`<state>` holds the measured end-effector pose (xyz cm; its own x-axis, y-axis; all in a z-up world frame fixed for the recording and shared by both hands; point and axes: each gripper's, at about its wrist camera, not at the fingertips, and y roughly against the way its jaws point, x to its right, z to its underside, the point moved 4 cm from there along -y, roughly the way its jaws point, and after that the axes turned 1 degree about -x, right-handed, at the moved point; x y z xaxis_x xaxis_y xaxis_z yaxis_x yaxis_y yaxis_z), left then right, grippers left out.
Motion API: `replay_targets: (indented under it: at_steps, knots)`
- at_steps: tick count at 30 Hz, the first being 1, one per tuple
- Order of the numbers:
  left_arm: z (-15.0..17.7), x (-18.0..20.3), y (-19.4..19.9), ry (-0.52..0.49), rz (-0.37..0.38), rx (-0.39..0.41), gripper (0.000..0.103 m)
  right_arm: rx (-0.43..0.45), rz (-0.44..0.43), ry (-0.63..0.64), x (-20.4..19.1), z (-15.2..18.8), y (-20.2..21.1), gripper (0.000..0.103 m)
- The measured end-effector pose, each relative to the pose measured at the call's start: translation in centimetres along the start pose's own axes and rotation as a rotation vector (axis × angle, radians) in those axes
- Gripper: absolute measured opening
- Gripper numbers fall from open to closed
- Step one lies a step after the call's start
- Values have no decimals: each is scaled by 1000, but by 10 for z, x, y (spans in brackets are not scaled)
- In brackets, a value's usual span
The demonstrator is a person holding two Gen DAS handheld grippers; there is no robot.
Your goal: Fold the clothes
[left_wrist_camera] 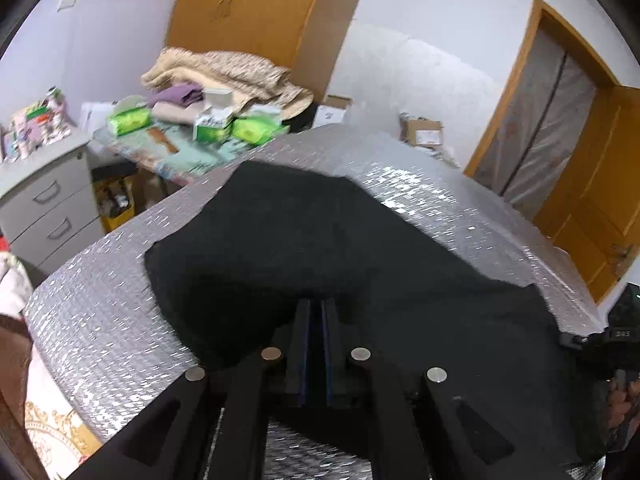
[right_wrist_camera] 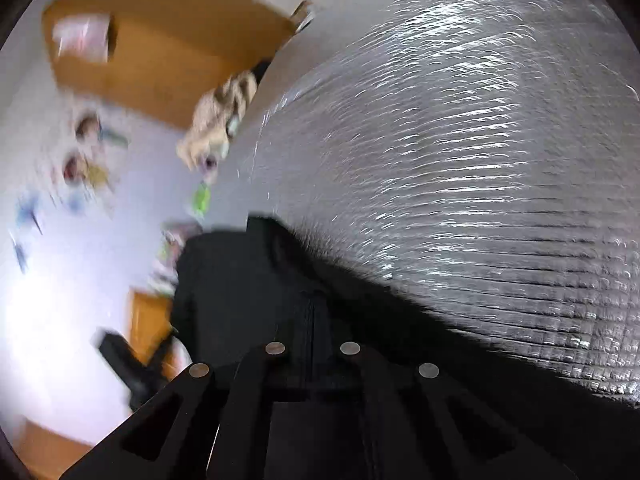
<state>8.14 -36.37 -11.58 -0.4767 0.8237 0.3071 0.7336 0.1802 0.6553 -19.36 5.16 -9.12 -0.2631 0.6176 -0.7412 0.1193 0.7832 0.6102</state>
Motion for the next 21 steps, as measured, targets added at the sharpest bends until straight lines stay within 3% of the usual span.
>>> replay_targets:
  at_steps: [3,8,13,18,21]
  knots:
    - [-5,0,9,-16,-18,26,4,78,54,18,1,-2,23,6]
    - [-21,13,12,-74,-9,53,5,105,39,39,3,24,53,7]
    - [-31,25,-17,-125,-17,-11,5,111,66,37,16,50,75,7]
    - [-33,44,-36,-213,-15,-46,6,170,120,17,32,57,106,7]
    - [-36,31,-51,-150,-5,-84,7,210,172,-2,53,65,138,7]
